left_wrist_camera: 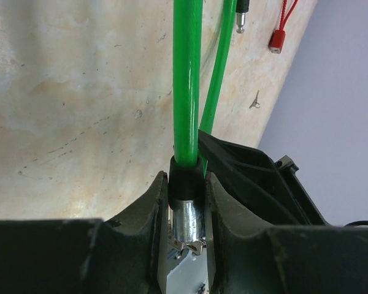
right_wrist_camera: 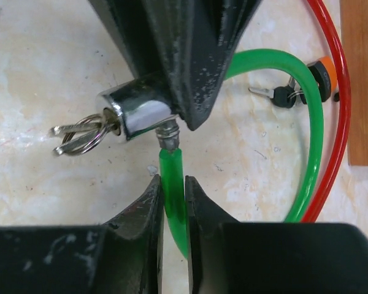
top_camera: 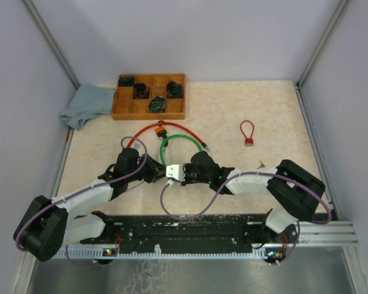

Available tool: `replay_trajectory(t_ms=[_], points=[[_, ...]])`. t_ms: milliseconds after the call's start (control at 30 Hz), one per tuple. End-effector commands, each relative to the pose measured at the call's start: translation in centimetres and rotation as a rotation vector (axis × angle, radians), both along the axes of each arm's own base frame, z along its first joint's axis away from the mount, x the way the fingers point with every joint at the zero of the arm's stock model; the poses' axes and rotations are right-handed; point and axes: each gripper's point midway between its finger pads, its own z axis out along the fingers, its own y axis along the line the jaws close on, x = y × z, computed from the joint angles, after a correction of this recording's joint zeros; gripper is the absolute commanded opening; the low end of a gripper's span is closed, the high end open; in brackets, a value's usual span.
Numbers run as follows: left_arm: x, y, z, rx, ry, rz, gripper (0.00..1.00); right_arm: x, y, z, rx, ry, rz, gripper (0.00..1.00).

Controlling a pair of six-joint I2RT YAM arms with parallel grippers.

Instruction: Unlock with the key

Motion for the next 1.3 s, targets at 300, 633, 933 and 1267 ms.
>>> replay_trajectory(t_ms=[300, 633, 933, 1267], points=[[0.0, 3.1, 4.4, 0.109, -0.093, 0.010, 0.00, 2.6, -1.8, 2.5, -0.096, -0.248, -0.008, 0.00], [0.4, 6.9, 3.5, 0.316, -0.112, 0.031, 0.00, 5.0, -3.5, 3.7, -0.167, -0.346, -0.085, 0.00], [1.5, 13.3, 0.4, 0.570, -0.108, 0.246, 0.00, 9.7, -5.1, 3.0, -0.252, -0.385, -0.141, 0.00], [5.7, 16.9, 1.0, 0.625, -0.185, 0.444, 0.00, 16.0, -5.5, 0.5, -0.349, -0.368, -0.208, 0.12]])
